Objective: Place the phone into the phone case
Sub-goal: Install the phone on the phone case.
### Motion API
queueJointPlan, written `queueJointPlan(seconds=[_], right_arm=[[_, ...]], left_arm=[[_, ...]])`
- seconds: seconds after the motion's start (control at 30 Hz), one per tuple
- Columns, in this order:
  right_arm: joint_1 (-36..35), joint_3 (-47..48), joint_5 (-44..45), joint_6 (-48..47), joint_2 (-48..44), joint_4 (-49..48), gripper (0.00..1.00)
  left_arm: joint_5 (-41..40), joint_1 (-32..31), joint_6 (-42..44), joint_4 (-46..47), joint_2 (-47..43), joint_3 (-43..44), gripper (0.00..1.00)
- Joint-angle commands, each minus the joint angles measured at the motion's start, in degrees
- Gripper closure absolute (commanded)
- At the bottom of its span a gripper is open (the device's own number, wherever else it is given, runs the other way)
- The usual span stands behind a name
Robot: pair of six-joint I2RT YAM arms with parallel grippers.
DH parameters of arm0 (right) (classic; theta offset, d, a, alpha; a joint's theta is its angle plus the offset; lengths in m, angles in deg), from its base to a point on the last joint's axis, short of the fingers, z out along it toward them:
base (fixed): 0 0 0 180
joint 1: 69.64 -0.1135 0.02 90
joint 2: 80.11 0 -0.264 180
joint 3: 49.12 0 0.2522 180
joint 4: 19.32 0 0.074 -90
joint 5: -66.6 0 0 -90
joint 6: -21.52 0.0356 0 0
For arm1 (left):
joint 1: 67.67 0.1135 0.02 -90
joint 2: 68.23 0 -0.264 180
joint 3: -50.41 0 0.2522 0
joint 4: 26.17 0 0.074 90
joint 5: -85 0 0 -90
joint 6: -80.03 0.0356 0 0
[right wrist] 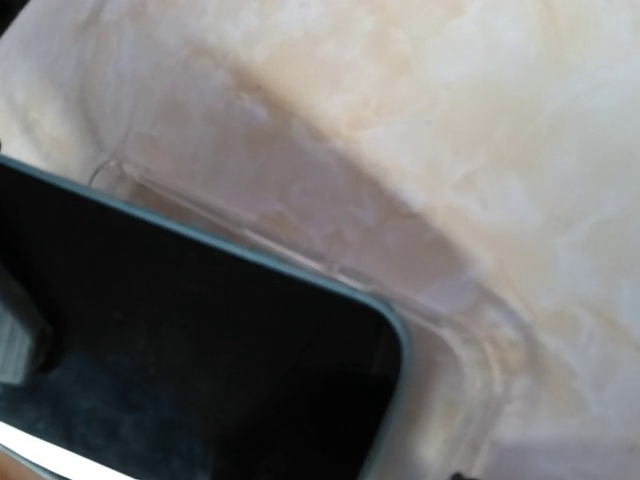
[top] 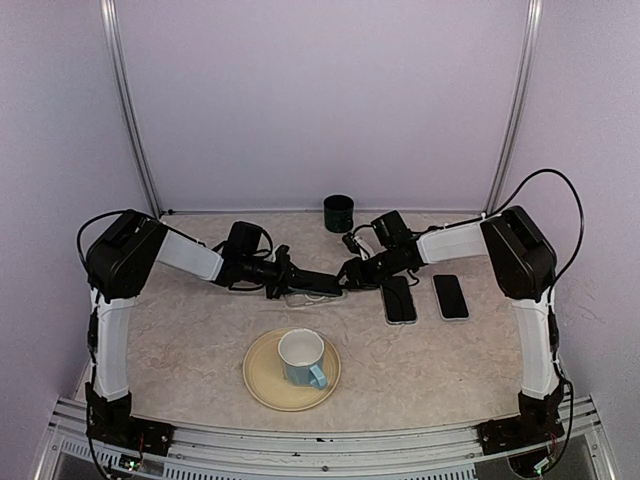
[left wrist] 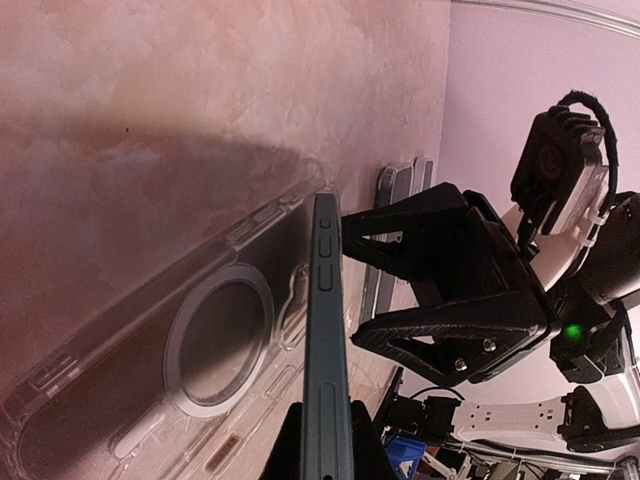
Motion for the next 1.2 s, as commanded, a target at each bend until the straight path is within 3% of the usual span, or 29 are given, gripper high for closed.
queueJointPlan(seconds=[0.0,0.77,1.17], right_arm=[[0.2,1.0,-0.8,0.0,1.1,-0.3,0.46],[-3.6,-0.7,-4.1,2.1,0.9,-3.4,0.45],[-4.4,1.2,-7.3,2.2,2.3,-4.2,0.45]], left_arm=[[1.5,0.0,-1.1,2.9,1.3,1.6,1.00],[1.5,0.4,-6.4,8.9,4.7,-0.5,1.00],[6.8,-0.6,-7.8,13.5,8.3,0.6,1.00]])
